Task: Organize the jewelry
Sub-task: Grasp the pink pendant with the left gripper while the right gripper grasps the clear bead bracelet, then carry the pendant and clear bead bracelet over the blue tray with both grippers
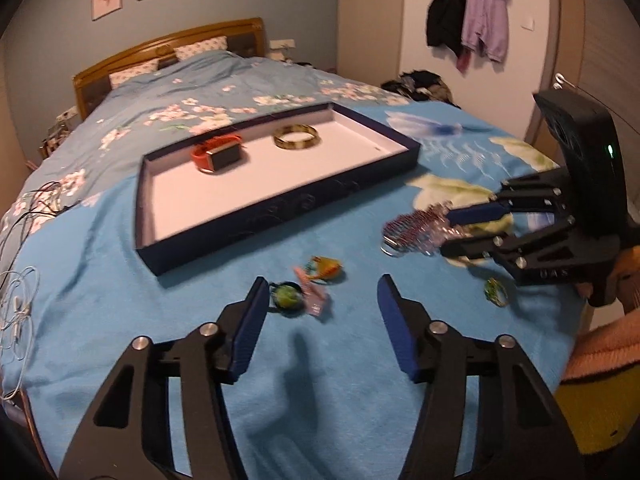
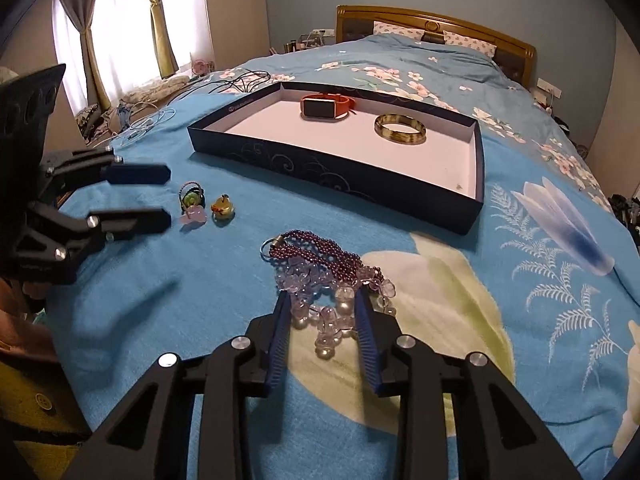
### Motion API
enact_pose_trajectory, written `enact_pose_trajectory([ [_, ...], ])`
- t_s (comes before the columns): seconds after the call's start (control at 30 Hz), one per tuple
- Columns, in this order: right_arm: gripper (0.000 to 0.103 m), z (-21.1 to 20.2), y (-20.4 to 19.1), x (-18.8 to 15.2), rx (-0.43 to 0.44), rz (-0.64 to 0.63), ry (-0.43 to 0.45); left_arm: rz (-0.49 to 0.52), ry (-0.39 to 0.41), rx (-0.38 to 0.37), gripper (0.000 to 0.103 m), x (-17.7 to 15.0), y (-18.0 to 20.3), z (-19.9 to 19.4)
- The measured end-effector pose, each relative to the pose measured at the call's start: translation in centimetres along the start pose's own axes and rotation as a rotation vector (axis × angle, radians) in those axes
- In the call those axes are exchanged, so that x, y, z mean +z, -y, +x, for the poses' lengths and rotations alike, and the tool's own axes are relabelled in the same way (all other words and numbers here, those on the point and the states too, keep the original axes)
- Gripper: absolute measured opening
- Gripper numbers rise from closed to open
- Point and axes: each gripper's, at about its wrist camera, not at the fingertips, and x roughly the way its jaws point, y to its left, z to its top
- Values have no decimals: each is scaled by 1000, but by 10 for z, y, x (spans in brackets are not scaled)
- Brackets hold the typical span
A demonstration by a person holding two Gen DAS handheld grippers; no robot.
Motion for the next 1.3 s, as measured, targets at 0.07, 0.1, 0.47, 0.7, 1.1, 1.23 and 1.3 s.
enact_pose_trajectory([
  [0.07, 28, -1, 0, -1, -2, 1, 3, -3, -17, -20, 48, -2, 2, 4],
  [0.1, 20, -1, 0, -1, -2, 0, 3, -8, -25, -29, 48, -3, 4, 7],
  [0.47, 16, -14, 12, -3, 69, 67, 43, -63, -65, -67, 39, -7, -2, 18],
  [0.7, 16, -31, 18, 2, 113, 112, 103, -83, -83, -70, 38, -5, -6, 24],
  [1.1, 16, -37, 19, 9, 138, 135, 149, -144, -109, -46, 28, 1, -19, 37],
  [1.23, 16, -39, 18, 10, 142, 141, 158, -152, -115, -43, 14, 2, -21, 39],
  [1.3, 16, -40, 20, 12, 146, 145, 167, -147, -111, -39, 14, 2, -19, 38],
])
